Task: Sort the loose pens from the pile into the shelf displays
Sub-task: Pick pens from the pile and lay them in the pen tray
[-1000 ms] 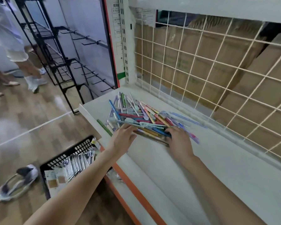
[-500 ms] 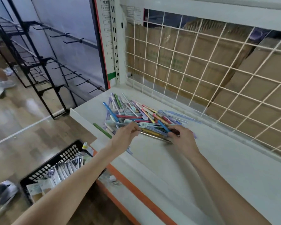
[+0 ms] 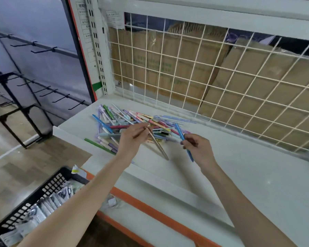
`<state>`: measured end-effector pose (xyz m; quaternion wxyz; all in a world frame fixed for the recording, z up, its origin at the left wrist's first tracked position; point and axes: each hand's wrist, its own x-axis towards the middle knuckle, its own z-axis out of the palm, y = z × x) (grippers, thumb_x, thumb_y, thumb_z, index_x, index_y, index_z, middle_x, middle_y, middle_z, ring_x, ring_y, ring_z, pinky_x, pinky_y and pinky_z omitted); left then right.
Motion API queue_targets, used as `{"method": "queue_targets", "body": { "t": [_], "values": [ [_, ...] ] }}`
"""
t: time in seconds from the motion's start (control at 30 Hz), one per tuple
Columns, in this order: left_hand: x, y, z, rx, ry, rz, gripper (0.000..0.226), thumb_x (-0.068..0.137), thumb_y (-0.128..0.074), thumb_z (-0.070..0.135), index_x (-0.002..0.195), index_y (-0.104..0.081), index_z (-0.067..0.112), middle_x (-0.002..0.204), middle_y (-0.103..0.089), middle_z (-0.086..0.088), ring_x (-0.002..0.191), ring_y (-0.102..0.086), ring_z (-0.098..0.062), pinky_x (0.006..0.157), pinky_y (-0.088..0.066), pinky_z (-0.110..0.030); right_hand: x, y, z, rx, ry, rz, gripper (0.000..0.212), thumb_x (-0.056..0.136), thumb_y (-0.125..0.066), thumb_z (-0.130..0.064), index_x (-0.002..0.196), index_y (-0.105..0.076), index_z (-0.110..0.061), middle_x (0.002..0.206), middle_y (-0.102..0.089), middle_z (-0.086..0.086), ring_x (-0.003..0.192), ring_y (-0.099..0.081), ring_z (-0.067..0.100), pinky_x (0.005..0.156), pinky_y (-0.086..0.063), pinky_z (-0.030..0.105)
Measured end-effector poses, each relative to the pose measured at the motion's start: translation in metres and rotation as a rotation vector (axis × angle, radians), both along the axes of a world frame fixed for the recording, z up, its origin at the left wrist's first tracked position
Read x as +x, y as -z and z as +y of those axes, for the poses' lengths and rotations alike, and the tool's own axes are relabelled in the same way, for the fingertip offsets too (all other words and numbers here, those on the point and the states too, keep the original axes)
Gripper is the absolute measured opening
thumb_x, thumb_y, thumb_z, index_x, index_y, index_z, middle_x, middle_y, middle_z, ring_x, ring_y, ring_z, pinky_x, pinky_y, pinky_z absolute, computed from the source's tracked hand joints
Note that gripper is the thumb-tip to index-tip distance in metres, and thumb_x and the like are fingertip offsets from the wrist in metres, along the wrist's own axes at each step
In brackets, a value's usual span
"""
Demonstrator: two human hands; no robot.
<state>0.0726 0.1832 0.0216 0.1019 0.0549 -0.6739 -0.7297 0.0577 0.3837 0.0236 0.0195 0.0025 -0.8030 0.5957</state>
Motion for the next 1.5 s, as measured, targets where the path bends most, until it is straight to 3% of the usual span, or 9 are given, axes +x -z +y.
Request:
{"method": "queue_targets", "body": {
  "t": [0.13,0.3,0.43,0.53,0.7,0.9,1.0,1.23,1.5],
  "values": [
    [0.001,-0.005,0.025,0.166,0.104,0.004,0.020,0.090,-0.054,-0.003,0.101,-0.066,0.009,0.086,-0.072,-0.001,0.080,-0.067,-0.016,0.078,-0.056,-0.025,0.025,-0.008,0.022,-0.107,0.083,-0.032,0.016,0.088,-0.055,0.006,0.090,-0.063,-0.007,0.084,-0.065,0.012,0.065,-0.062,0.017,0.062,-0.051,0.018],
    [0.009,-0.019,0.073,0.245,0.287,0.010,0.022,0.093,-0.047,-0.002,0.103,-0.062,0.012,0.090,-0.071,0.002,0.082,-0.067,-0.012,0.078,-0.056,-0.029,0.065,-0.024,0.061,-0.263,0.123,-0.059,0.013,0.087,-0.057,0.005,0.100,-0.060,0.002,0.086,-0.066,0.014,0.073,-0.069,0.027,0.072,-0.059,0.037],
    [0.024,-0.031,0.113,0.182,0.393,0.010,0.023,0.095,-0.047,0.000,0.110,-0.060,0.011,0.102,-0.068,-0.006,0.094,-0.066,-0.020,0.083,-0.055,-0.034,0.093,-0.036,0.091,-0.310,0.188,-0.006,0.020,0.086,-0.058,0.006,0.105,-0.058,0.002,0.077,-0.065,0.009,0.072,-0.070,0.026,0.067,-0.059,0.033],
    [0.033,-0.041,0.140,0.141,0.456,0.028,0.021,0.094,-0.047,0.000,0.106,-0.061,0.011,0.099,-0.068,-0.006,0.087,-0.067,-0.017,0.077,-0.057,-0.031,0.105,-0.041,0.114,-0.302,0.244,0.030,0.024,0.083,-0.062,0.005,0.106,-0.060,0.000,0.074,-0.064,0.006,0.074,-0.068,0.025,0.067,-0.057,0.030],
    [0.039,-0.055,0.192,0.113,0.558,0.077,0.020,0.094,-0.048,0.000,0.099,-0.063,0.012,0.096,-0.068,-0.009,0.082,-0.067,-0.018,0.071,-0.057,-0.030,0.130,-0.046,0.165,-0.270,0.343,0.068,0.025,0.082,-0.067,-0.002,0.107,-0.063,-0.002,0.070,-0.063,-0.002,0.072,-0.064,0.010,0.064,-0.051,0.020],
    [0.064,-0.055,0.307,0.243,0.629,-0.049,0.021,0.095,-0.045,-0.003,0.094,-0.063,0.007,0.090,-0.069,-0.010,0.083,-0.067,-0.021,0.070,-0.057,-0.028,0.191,-0.045,0.264,-0.327,0.499,0.110,0.022,0.082,-0.067,-0.001,0.103,-0.063,-0.002,0.070,-0.064,-0.001,0.067,-0.064,0.009,0.060,-0.051,0.020],
    [0.092,-0.048,0.380,0.341,0.667,-0.157,0.019,0.094,-0.045,-0.005,0.092,-0.061,0.005,0.088,-0.068,-0.013,0.078,-0.067,-0.021,0.072,-0.058,-0.029,0.235,-0.046,0.331,-0.314,0.601,0.139,0.016,0.081,-0.068,0.000,0.096,-0.064,-0.006,0.070,-0.064,0.000,0.066,-0.063,0.011,0.059,-0.052,0.022],
    [0.148,-0.062,0.543,0.451,0.892,-0.209,0.017,0.094,-0.043,-0.005,0.089,-0.058,0.003,0.067,-0.071,-0.003,0.063,-0.068,-0.012,0.065,-0.058,-0.024,0.325,-0.053,0.466,-0.258,0.793,0.203,0.017,0.081,-0.067,0.002,0.086,-0.064,-0.013,0.065,-0.063,0.000,0.059,-0.061,0.008,0.055,-0.052,0.021],
    [0.179,-0.061,0.652,0.399,0.950,-0.141,0.014,0.088,-0.053,-0.006,0.096,-0.057,0.005,0.083,-0.070,-0.006,0.072,-0.070,-0.011,0.065,-0.057,-0.023,0.376,-0.057,0.551,-0.218,0.883,0.183,0.014,0.082,-0.067,-0.002,0.088,-0.064,-0.015,0.070,-0.063,0.002,0.062,-0.062,0.011,0.055,-0.051,0.019]
  ]
}}
